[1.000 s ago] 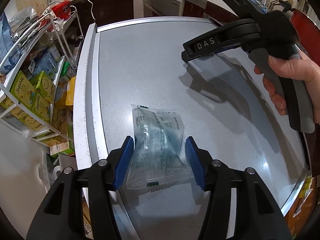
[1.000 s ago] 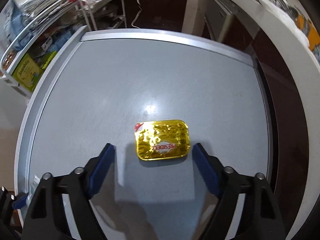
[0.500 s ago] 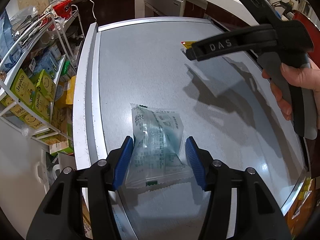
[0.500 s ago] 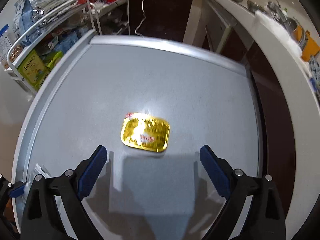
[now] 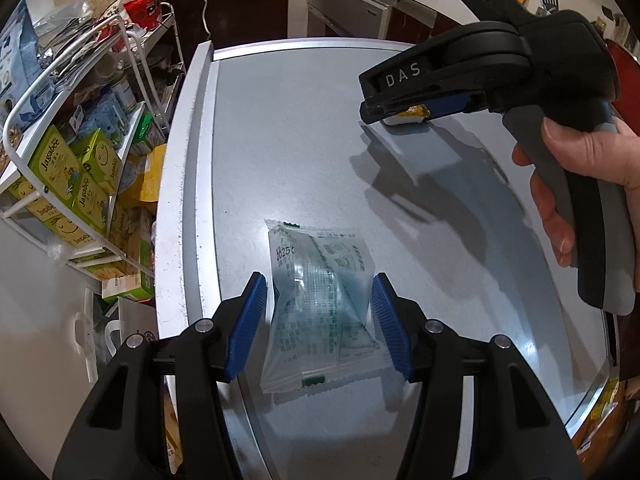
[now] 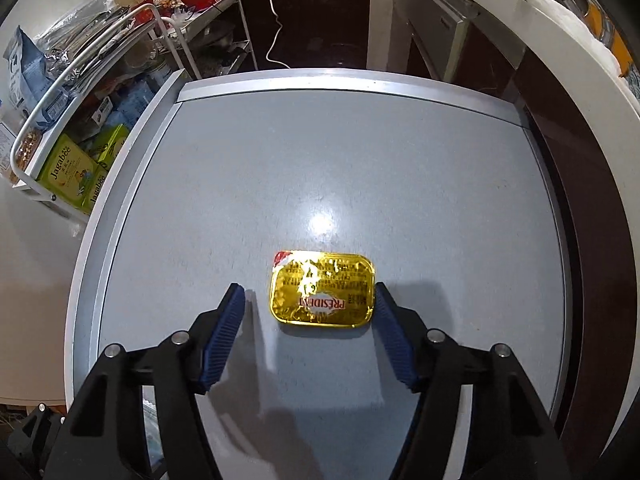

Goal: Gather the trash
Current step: 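Grasp the gold butter tin with the right tool, then lift medicine packet with left tool while right tool lifts butter tin toward the bag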

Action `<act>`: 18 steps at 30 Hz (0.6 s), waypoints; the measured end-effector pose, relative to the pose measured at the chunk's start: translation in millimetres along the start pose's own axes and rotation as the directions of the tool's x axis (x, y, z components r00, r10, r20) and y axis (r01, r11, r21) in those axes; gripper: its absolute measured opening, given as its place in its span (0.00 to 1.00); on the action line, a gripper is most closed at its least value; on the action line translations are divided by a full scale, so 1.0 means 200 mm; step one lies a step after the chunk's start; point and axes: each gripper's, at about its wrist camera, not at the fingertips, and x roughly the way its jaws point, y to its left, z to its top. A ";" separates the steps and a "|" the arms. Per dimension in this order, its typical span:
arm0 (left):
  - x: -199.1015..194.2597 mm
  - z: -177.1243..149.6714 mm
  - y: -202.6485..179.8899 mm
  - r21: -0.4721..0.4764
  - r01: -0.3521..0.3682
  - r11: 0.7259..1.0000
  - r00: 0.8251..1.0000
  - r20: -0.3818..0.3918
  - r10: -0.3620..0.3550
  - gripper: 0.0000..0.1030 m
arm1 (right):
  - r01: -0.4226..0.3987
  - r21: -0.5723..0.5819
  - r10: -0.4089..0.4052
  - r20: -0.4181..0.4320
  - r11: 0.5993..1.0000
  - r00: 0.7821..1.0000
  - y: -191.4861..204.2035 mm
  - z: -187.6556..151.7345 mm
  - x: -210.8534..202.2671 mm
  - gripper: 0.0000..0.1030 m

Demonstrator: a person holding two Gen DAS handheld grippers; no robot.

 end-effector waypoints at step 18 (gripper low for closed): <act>0.00 -0.01 -0.01 0.019 0.006 1.000 1.000 -0.003 -0.006 0.48 | 0.013 -0.065 -0.014 -0.017 0.998 1.000 0.03 -0.04 -0.02 0.48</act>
